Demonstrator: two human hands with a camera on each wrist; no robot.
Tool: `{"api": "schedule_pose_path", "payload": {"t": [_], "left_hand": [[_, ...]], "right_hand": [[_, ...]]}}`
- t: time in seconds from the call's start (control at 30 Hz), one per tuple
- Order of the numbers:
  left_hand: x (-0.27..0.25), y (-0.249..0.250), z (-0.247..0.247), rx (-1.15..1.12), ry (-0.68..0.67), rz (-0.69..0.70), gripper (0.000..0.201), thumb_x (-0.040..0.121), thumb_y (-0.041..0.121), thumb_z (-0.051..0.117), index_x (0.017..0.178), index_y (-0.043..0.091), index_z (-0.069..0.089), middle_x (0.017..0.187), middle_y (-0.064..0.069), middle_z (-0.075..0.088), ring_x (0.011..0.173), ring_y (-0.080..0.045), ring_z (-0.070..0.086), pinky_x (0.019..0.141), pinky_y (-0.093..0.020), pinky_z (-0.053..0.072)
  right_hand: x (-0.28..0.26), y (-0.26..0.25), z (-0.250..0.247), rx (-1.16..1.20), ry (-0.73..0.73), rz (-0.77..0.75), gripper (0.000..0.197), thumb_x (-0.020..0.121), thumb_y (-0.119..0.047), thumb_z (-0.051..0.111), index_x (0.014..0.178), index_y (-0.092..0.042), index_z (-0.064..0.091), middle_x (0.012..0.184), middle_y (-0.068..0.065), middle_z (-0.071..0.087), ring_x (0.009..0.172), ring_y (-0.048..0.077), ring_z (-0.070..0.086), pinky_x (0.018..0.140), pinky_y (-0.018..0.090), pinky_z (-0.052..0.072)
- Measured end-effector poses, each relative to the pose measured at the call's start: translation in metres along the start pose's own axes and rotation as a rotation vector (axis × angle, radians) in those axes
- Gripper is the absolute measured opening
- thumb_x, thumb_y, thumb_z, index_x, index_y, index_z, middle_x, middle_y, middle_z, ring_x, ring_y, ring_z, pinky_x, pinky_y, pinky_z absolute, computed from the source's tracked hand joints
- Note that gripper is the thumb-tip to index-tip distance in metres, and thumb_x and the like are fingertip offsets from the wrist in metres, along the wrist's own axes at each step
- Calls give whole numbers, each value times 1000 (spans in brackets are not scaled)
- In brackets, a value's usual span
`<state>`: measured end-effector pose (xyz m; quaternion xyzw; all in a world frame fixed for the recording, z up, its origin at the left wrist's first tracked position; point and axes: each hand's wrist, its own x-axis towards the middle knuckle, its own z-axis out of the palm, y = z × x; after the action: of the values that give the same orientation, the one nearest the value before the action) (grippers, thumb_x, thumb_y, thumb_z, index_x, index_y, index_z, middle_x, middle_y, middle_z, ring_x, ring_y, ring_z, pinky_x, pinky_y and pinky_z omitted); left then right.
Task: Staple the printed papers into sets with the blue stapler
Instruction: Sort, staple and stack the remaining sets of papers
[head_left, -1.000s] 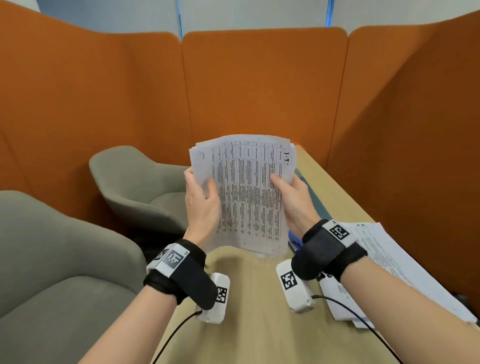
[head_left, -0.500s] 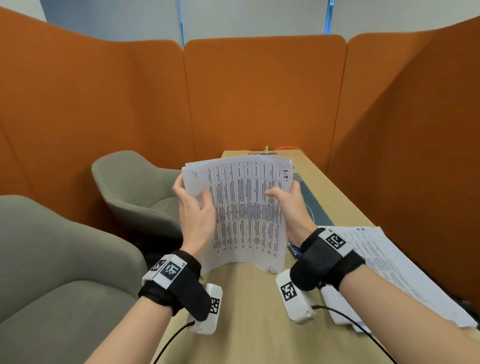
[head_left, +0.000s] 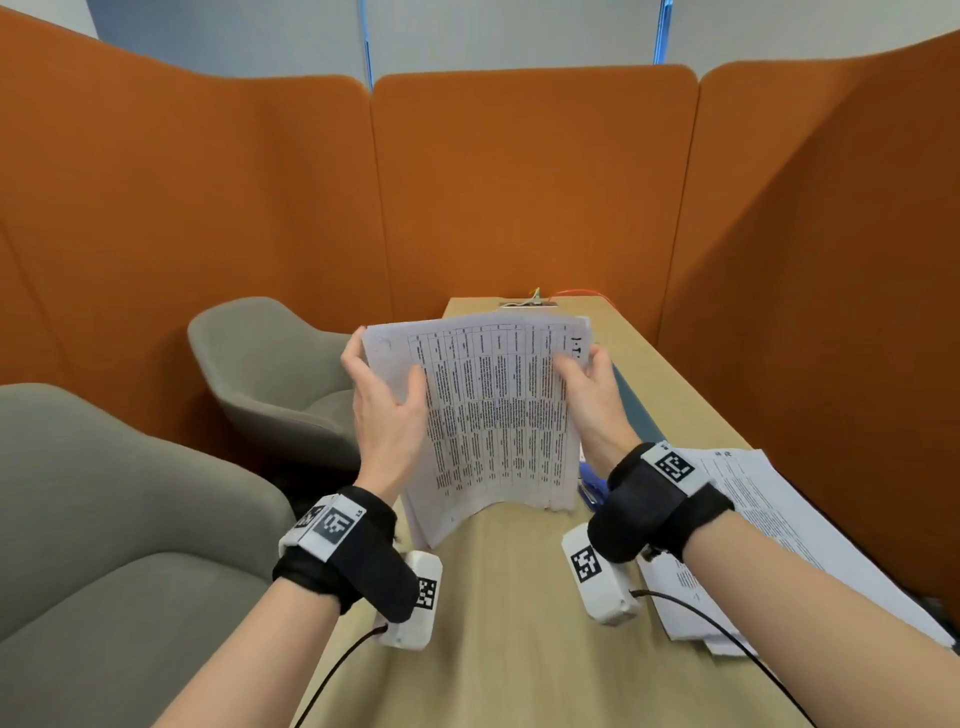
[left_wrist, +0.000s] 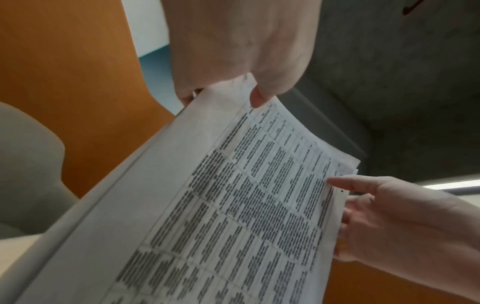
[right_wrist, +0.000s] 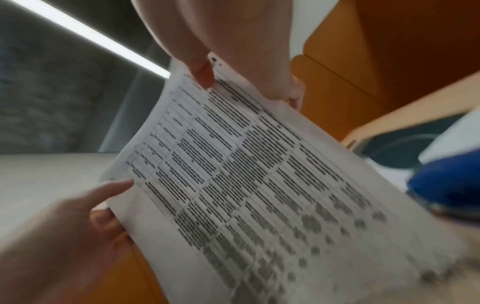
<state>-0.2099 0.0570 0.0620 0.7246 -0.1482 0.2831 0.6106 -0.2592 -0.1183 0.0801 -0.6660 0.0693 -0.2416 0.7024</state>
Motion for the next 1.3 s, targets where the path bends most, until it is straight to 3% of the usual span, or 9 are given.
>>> {"api": "schedule_pose_path", "payload": {"t": [0.13,0.27,0.37,0.47,0.63,0.77,1.03,1.13,1.3], "left_hand": [[8,11,0,95,-10,202,68,95,8,48,150,21,10,158,1,19,141,-6,22,108,-11,17],[12,9,4,147,-37,338,59,98,7,44,150,23,22,133,13,40,105,33,28,85,13,19],[18,2,5,187,-23,380,43,98,8,47,139,20,45,109,6,48,92,23,41,83,8,24],[22,-1,5,183,9,389,32,96,10,50,127,18,55,109,-2,55,95,13,46,87,1,31],[24,5,7,131,34,388,27,96,7,50,121,14,58,110,5,57,95,10,49,92,-11,39],[26,11,8,151,66,417,31,96,3,47,123,13,58,103,0,55,88,13,46,83,0,32],[20,9,9,163,49,392,26,94,0,46,115,9,59,103,-5,56,90,-4,49,81,-3,36],[22,10,9,176,28,395,29,94,0,45,118,10,59,102,-1,53,90,-7,49,80,-2,36],[22,9,8,157,5,366,30,95,1,45,118,12,60,102,-3,53,86,-7,50,78,-15,42]], "right_hand": [[2,-9,-2,-281,48,-294,40,100,-16,39,137,-29,30,138,0,48,112,29,57,97,41,45],[-1,-11,-6,-486,46,-549,59,100,-9,39,149,-34,18,147,2,34,119,9,48,99,29,41],[4,-7,-7,-639,82,-625,49,101,-14,37,146,-36,33,102,6,44,72,20,48,64,23,41],[12,-2,-10,-574,156,-672,37,101,-11,39,133,-22,54,95,13,47,78,20,48,72,19,36],[12,-8,-5,-490,159,-660,29,98,-1,35,115,-9,57,110,8,55,96,10,49,83,2,32],[11,-15,-2,-438,147,-682,29,98,0,35,115,-10,56,113,5,57,104,10,52,89,8,35],[11,-13,-5,-406,137,-565,30,100,-5,36,114,-13,61,112,1,64,103,12,56,82,11,40],[11,-14,-2,-399,94,-531,30,101,-11,37,123,-18,56,118,0,61,107,15,57,92,26,43],[9,-13,-2,-306,135,-470,23,103,-23,36,122,-20,48,103,22,60,87,28,57,79,37,43]]}}
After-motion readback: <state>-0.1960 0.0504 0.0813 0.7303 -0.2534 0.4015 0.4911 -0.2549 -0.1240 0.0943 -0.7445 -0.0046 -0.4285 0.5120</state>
